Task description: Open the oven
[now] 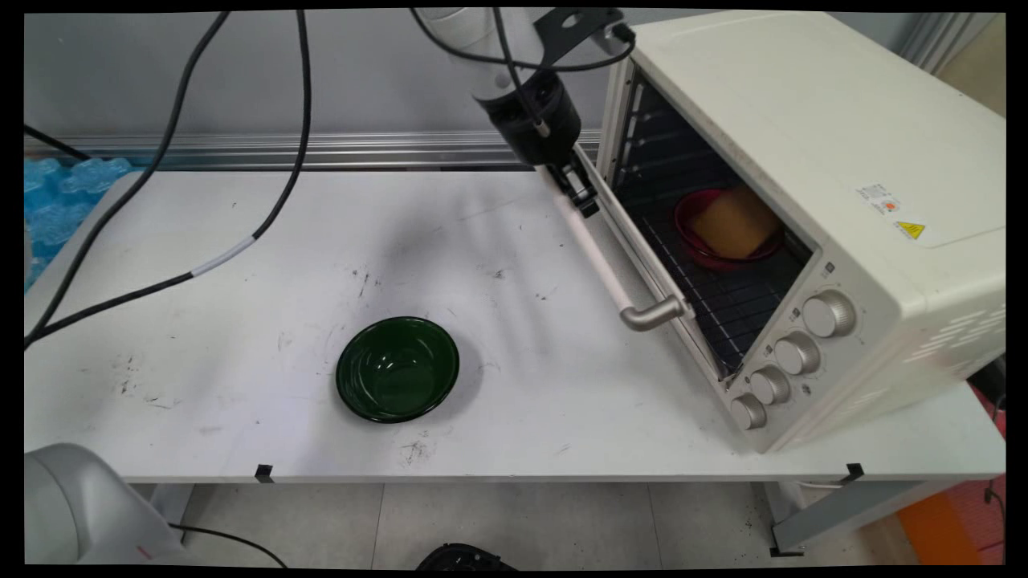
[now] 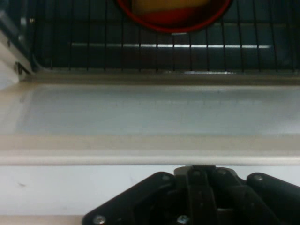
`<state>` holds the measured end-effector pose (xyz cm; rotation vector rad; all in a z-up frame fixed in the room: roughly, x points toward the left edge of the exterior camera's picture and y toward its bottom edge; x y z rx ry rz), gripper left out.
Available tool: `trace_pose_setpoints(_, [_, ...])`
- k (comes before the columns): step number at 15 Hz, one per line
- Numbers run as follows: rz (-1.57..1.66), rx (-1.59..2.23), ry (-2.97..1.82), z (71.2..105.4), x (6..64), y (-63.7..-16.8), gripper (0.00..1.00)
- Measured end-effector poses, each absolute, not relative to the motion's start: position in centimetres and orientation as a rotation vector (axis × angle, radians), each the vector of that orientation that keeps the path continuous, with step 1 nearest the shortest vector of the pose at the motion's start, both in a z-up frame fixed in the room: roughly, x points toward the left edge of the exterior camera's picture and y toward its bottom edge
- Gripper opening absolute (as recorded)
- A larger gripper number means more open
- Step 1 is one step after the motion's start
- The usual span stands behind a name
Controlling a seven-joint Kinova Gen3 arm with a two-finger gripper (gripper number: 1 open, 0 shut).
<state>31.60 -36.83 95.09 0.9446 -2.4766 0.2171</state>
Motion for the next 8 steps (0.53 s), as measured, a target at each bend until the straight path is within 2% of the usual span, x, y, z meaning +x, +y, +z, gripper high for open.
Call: trace_pose_setpoints(8, [0.219, 0.953, -2.467, 92.1, 33.9, -34.7, 0.0])
